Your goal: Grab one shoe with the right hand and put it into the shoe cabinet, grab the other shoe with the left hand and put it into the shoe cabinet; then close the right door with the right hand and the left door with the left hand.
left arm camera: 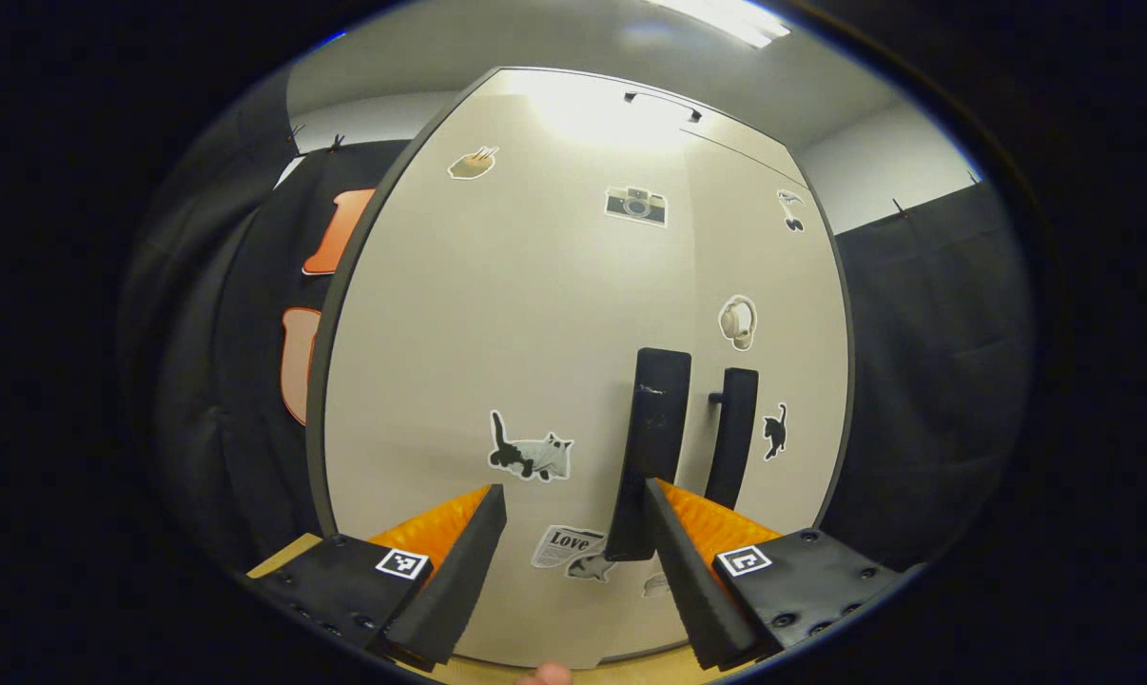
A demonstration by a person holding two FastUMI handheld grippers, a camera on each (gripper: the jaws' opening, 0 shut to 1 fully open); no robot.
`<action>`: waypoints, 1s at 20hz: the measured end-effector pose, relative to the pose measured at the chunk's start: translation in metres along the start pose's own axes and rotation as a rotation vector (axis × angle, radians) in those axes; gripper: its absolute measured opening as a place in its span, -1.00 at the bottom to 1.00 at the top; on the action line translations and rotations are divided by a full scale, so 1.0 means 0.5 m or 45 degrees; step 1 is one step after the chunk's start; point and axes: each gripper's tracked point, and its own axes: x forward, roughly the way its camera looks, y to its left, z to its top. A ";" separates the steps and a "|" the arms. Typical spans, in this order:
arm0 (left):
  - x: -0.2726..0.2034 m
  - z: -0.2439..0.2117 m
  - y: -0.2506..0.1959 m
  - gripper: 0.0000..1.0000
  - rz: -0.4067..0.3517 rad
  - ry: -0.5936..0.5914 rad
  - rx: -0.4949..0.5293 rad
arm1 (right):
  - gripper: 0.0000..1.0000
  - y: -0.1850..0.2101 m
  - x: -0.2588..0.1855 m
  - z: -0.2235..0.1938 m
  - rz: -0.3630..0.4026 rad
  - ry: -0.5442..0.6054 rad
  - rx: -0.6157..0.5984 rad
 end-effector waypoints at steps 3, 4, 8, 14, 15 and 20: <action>0.015 -0.001 -0.002 0.89 0.012 0.013 -0.030 | 0.82 -0.002 -0.001 -0.004 -0.007 0.001 0.004; 0.019 -0.001 -0.002 0.89 0.011 0.018 -0.039 | 0.82 -0.003 -0.001 -0.006 -0.010 0.004 0.007; 0.027 0.001 -0.004 0.89 0.012 0.019 -0.028 | 0.83 -0.010 0.002 -0.009 -0.023 0.005 0.002; 0.017 0.008 -0.013 0.89 -0.036 0.003 -0.044 | 0.83 0.000 0.002 -0.012 -0.014 0.004 0.015; 0.008 0.020 -0.015 0.89 -0.052 -0.018 -0.071 | 0.83 0.003 0.000 -0.013 -0.009 0.004 0.014; -0.069 0.065 -0.007 0.89 -0.052 -0.070 -0.025 | 0.83 0.030 0.000 -0.022 0.039 0.037 -0.002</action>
